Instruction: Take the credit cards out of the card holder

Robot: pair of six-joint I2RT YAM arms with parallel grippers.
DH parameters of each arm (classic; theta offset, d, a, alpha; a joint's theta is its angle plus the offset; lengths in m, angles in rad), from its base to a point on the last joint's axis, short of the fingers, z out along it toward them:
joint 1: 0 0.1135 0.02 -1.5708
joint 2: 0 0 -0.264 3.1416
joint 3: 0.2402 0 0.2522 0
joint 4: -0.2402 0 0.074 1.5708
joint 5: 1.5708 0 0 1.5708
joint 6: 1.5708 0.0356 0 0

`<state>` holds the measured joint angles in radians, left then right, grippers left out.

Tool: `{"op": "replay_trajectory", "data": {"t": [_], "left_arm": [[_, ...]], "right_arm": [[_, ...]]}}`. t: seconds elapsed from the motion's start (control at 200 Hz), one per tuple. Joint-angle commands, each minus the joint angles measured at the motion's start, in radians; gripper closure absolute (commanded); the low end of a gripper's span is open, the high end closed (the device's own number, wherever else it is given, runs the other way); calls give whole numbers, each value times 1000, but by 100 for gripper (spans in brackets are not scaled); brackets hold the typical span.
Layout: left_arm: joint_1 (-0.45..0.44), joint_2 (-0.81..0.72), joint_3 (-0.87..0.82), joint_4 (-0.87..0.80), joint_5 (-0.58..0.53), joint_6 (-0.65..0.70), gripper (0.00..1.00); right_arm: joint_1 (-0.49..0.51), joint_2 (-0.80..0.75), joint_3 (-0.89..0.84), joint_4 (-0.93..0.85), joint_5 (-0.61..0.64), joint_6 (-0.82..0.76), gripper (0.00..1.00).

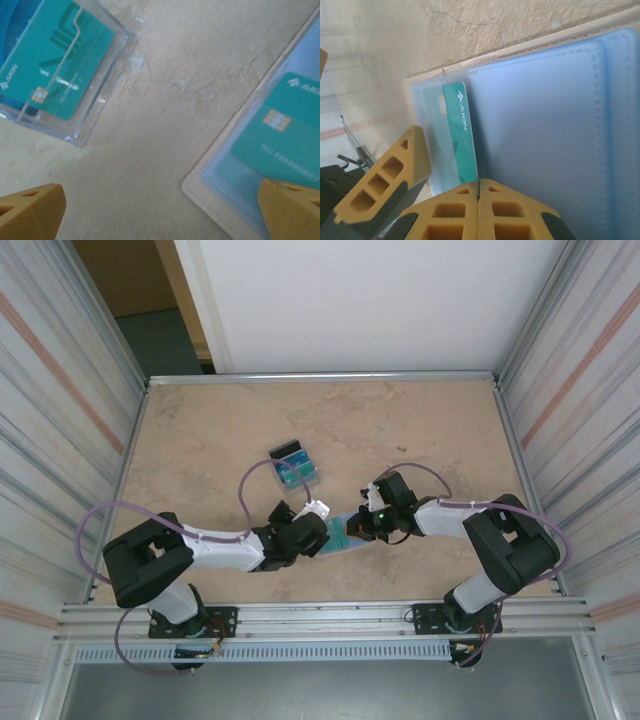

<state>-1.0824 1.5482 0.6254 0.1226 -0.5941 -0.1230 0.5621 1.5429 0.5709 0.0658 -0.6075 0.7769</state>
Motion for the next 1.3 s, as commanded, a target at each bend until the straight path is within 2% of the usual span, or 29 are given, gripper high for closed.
{"op": "replay_trajectory", "data": {"t": [0.0,0.947,1.122,1.293], "left_arm": [[-10,-28,45,3,19,21,1],[9,78,70,-20,21,21,1],[9,81,67,-31,16,21,1],[8,86,67,-32,16,21,1]], "right_arm": [[-5,-27,-10,-30,14,-18,100],[-7,-82,-34,-63,60,-18,100],[-6,-89,-58,39,1,25,93],[-5,-66,-82,151,-57,67,90]]}}
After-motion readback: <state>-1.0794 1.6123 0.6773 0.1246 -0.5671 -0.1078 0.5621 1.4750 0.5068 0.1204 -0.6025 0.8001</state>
